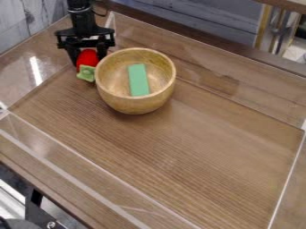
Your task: Move the red fruit to the right
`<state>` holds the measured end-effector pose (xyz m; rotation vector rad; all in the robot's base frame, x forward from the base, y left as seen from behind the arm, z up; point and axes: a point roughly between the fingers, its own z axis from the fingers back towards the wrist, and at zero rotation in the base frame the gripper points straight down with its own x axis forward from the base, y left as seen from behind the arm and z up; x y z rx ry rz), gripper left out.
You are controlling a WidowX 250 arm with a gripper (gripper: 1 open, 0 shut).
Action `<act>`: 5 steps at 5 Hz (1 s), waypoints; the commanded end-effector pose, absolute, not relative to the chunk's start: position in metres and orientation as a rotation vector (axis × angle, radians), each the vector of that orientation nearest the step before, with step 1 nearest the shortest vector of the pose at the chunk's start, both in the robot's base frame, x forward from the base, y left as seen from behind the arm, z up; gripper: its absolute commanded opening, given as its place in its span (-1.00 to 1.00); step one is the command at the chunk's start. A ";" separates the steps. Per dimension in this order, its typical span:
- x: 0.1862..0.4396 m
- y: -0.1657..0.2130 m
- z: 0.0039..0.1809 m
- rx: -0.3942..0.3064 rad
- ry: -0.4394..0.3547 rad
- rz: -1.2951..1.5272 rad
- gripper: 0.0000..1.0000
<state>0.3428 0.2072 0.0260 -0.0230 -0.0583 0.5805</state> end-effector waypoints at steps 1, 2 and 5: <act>0.367 0.213 0.053 -0.023 -0.137 0.617 -1.00; 0.361 0.212 0.072 -0.045 -0.152 0.644 -1.00; 0.368 0.202 0.144 -0.128 -0.181 0.660 -1.00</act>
